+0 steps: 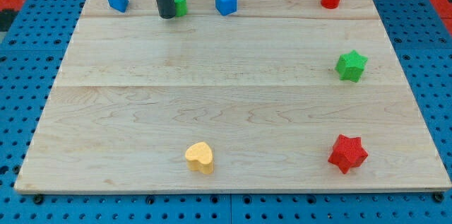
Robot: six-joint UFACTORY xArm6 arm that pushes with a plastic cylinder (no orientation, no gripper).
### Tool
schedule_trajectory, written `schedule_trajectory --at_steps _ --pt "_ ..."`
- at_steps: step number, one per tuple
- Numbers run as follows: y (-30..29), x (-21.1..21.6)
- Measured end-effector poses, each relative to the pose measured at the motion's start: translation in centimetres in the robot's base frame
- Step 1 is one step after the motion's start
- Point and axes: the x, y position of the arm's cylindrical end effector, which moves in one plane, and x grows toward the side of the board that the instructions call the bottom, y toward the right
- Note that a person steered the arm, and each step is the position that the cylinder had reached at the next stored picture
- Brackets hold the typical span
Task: Move the red circle to the top left of the green star
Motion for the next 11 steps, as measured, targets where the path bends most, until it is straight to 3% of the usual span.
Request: schedule_trajectory --at_steps 1,2,3,4,5,6,7,8,9,11 --pt "2.6 -0.7" --pt "7.4 2.6" --pt "17.3 3.0" --pt "31.6 2.7" --pt "42.6 -1.8" --pt "37.2 -7.2" --pt "29.0 1.6" --pt "21.5 15.1" --pt "27.8 14.6" --pt "40.0 0.1"
